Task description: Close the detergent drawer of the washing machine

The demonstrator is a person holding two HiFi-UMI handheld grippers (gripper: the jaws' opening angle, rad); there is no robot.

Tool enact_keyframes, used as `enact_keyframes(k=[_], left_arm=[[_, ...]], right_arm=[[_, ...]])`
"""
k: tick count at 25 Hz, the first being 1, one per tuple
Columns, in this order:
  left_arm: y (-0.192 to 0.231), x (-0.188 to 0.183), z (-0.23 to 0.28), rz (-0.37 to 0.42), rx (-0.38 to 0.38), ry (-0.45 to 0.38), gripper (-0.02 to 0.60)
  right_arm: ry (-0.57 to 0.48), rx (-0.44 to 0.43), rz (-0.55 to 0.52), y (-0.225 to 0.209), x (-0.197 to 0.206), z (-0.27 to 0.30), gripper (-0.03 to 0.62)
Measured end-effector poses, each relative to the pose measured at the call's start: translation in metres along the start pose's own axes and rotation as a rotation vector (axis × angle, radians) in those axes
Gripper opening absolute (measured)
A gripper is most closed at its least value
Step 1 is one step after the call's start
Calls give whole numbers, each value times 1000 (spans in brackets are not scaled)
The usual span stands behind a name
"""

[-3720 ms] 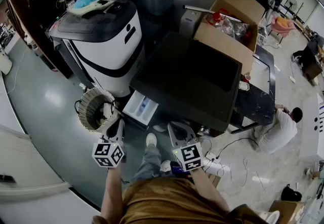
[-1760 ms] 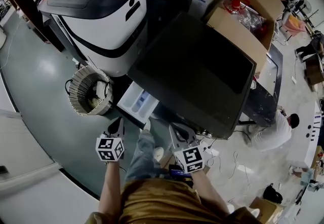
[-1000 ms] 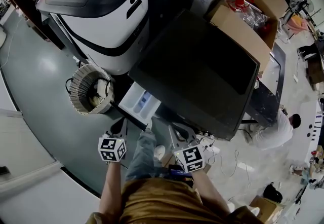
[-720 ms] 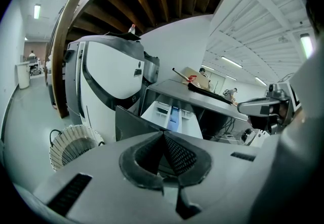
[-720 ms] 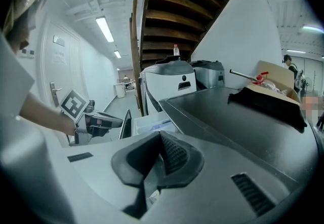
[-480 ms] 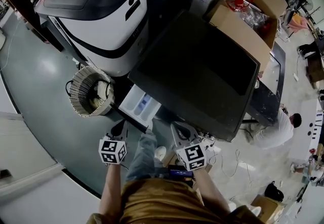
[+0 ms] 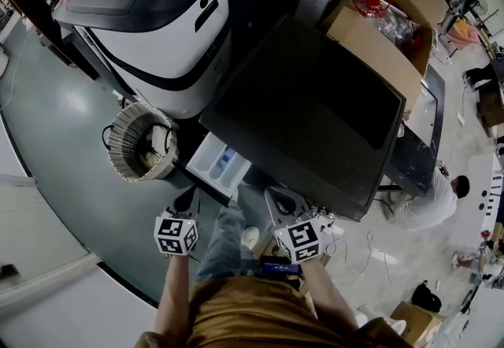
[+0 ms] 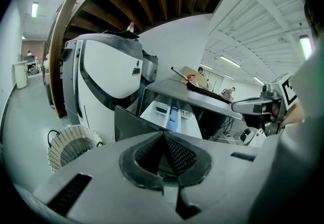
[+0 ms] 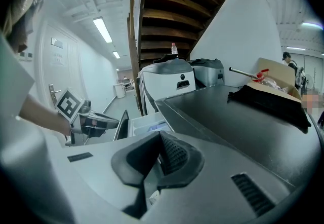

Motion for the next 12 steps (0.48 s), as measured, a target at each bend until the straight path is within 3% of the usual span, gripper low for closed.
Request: enact_keyframes(k=[12], left_arm=[[0,-2,6,-4,8,-2,25]], right_arm=[[13,6,-4,1,5,4,12]])
Point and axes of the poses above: the fingertips, and each gripper's own axes: z forward along the fingers, y to its left, x out of its underside, the point moved 5 cm from there along -z, backward along the fingers, and after that the axes turned 3 degrees about -y, right-handed, at the moved point
